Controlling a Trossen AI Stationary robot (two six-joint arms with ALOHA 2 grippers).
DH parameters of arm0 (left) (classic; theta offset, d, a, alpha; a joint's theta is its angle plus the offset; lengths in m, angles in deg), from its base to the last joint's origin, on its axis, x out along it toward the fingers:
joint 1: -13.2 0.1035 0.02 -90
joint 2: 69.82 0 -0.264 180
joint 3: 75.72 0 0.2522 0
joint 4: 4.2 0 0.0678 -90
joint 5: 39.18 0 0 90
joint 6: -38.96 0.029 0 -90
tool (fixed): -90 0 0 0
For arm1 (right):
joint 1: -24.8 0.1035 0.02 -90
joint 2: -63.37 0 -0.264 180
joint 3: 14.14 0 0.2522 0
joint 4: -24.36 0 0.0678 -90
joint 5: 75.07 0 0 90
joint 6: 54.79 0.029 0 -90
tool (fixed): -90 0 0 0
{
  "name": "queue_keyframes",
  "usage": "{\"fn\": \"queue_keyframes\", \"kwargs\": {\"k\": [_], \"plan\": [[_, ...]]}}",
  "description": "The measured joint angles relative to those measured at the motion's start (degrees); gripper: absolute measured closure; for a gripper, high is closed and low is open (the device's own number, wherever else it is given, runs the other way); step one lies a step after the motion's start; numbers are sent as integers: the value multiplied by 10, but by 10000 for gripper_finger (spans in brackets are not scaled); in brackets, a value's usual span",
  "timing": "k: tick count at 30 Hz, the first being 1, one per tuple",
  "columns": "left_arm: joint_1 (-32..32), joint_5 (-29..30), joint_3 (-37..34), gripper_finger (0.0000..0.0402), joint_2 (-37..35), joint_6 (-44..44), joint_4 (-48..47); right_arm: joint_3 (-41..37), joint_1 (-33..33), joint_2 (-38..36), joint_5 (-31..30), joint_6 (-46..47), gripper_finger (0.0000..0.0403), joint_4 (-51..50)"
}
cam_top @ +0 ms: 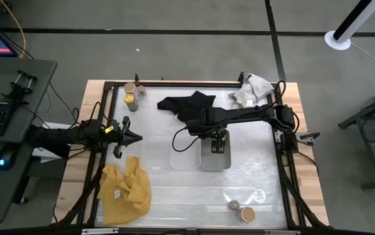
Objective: Sort spices by type
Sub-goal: Put the bottom yellow seasoning can into the gray bin, then put the yellow seasoning can into the gray bin
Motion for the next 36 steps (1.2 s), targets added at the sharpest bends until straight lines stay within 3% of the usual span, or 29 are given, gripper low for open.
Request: {"fn": "queue_keyframes", "kwargs": {"k": [7, 13, 25, 33, 36], "plan": [[0, 0, 0, 401, 0, 0, 0, 0, 0, -10, 3, -1, 141, -34], [0, 0, 0, 401, 0, 0, 0, 0, 1, -60, 2, 24, 139, -36], [0, 0, 0, 401, 0, 0, 0, 0, 46, -208, 12, 201, 139, 94], [0, 8, 0, 401, 0, 0, 8, 0, 79, -276, -46, 311, 139, 165], [0, 36, 0, 401, 0, -77, 71, 0, 90, -288, -63, 335, 139, 165]]}}
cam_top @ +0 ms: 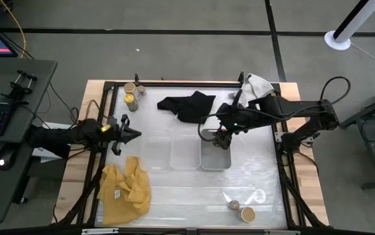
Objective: Sort spices by type
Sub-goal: Put the yellow seasoning can into the gray bin
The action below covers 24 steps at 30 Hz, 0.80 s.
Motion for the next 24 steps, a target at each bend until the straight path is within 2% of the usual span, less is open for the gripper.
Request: {"fn": "queue_keyframes", "kwargs": {"k": [6, 10, 12, 14, 18, 21, 24], "plan": [[0, 74, 0, 401, 0, -204, 205, 0, 14, -5, -29, 33, 139, 0], [0, 145, 0, 401, 0, -228, 291, 0, 16, -5, -49, 49, 139, 3], [3, 179, 14, 401, 6, -236, 286, 0, 16, -5, -57, 56, 139, 2], [10, 184, 53, 401, 21, -248, 202, 0, 16, -5, -63, 61, 139, 2], [40, 160, 196, 386, 101, -256, -101, 0, 14, -5, -77, 64, 139, 3], [77, 166, 323, 352, 188, -216, -311, 0, 9, -5, -97, 63, 139, 3], [119, 216, 431, 305, 280, -173, -494, 0, -3, -5, -103, 56, 139, 2]]}}
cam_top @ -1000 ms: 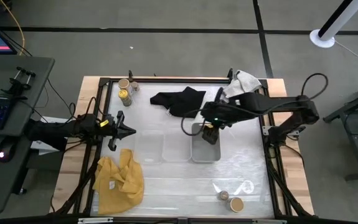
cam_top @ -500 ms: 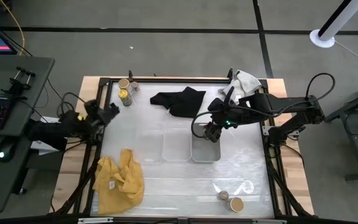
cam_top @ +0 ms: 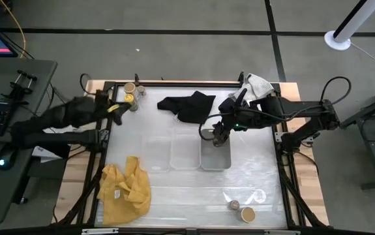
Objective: Sort spices by type
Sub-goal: Put the yellow seasoning can into the gray bin
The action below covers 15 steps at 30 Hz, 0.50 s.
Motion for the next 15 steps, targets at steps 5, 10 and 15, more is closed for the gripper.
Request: {"fn": "queue_keyframes", "kwargs": {"k": [5, 10, 15], "plan": [[60, 20, 89, 221, 128, -1, -154, 0, -27, 0, -2, -33, 139, -8], [99, -3, 93, 150, 225, -33, -187, 0, -64, 0, -29, -96, 139, -35], [146, 9, 94, 108, 303, -86, -188, 0, -108, 0, -23, -164, 139, -44]]}}
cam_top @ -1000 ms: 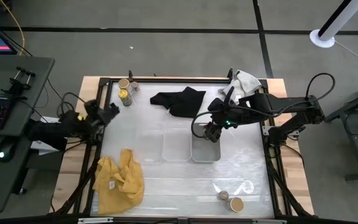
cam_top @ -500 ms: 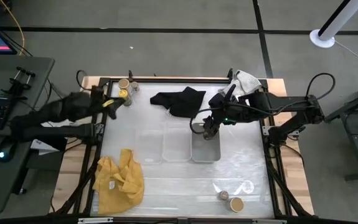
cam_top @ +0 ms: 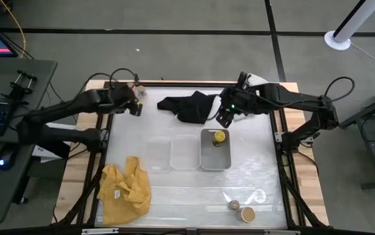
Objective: Sort spices by type
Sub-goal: Put the yellow seasoning can into the gray bin
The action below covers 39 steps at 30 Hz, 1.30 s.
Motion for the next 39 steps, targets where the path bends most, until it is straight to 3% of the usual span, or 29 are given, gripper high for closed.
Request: {"fn": "queue_keyframes", "kwargs": {"k": [9, 15, 22, 39], "plan": [[95, -14, 0, 101, 94, -3, 4, 0, -72, 0, 56, -103, 139, 10], [153, -17, 0, 101, 129, 54, 43, 0, -93, 0, 61, -103, 139, 13], [204, -72, 0, 101, 151, 101, 77, 0, -96, 0, 61, -72, 139, 14], [229, -84, 0, 101, 222, 122, 102, 0, -96, 0, 61, -14, 139, 14]]}}
